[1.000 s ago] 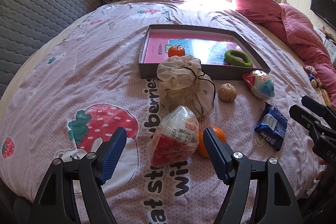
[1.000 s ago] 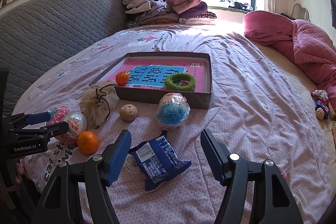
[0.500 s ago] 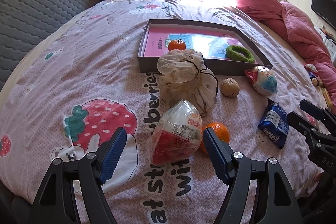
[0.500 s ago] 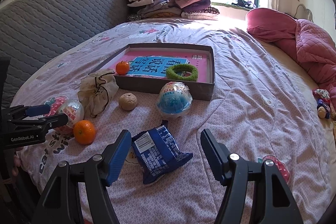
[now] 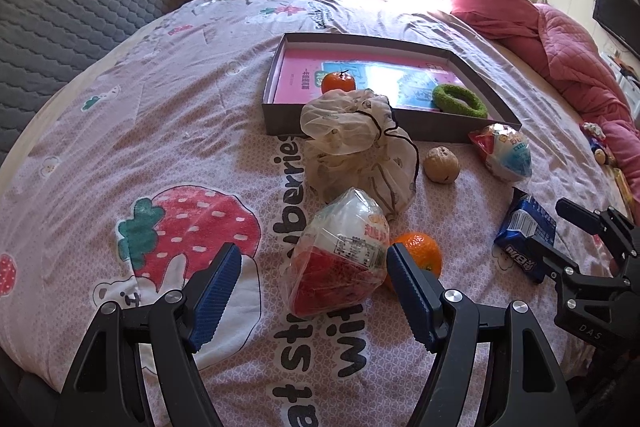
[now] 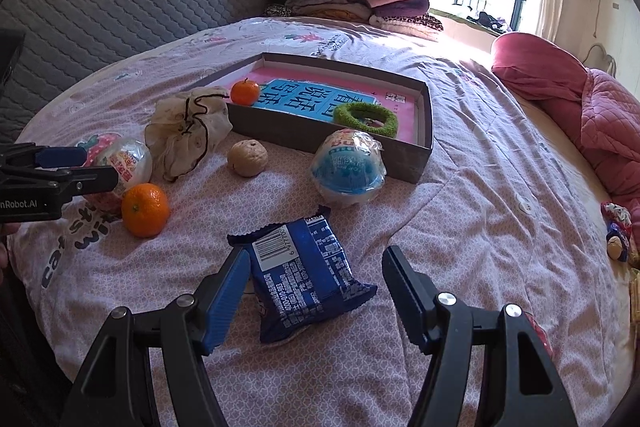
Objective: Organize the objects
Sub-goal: 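Move the left tool toward the clear bag while the right tool approaches the blue snack packet, then close the left tool on the clear bag while the right tool grasps the blue packet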
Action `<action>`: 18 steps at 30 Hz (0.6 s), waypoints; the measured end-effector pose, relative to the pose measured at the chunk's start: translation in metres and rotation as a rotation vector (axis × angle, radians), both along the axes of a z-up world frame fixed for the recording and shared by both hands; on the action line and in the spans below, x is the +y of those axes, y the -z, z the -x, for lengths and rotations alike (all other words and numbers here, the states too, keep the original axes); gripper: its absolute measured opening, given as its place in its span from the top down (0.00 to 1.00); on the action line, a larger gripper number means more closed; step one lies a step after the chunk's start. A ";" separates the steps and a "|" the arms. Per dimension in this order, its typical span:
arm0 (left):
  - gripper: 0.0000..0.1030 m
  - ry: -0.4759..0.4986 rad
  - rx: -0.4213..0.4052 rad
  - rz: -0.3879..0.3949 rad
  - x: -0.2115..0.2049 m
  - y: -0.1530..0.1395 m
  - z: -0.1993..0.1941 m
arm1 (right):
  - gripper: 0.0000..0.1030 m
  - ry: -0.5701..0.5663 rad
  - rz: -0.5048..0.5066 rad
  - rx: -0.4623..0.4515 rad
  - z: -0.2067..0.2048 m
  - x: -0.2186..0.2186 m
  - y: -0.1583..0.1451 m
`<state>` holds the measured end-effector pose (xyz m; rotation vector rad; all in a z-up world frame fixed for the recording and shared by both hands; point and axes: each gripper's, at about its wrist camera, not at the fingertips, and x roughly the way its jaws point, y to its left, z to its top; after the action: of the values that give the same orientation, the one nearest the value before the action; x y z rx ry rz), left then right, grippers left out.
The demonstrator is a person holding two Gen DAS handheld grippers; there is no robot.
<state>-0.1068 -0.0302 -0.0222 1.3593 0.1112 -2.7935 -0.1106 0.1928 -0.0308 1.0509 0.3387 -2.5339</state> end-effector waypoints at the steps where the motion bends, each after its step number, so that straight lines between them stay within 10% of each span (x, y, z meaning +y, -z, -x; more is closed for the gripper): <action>1: 0.26 0.000 0.000 0.000 0.000 0.000 0.000 | 0.32 -0.005 -0.004 -0.003 0.001 -0.001 0.001; 18: 0.26 0.018 -0.006 -0.041 0.001 0.009 0.010 | 0.28 -0.014 -0.028 -0.048 0.015 -0.007 0.022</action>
<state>-0.1172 -0.0296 -0.0308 1.3841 0.1586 -2.8165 -0.1253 0.1861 -0.0529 1.1137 0.3672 -2.4944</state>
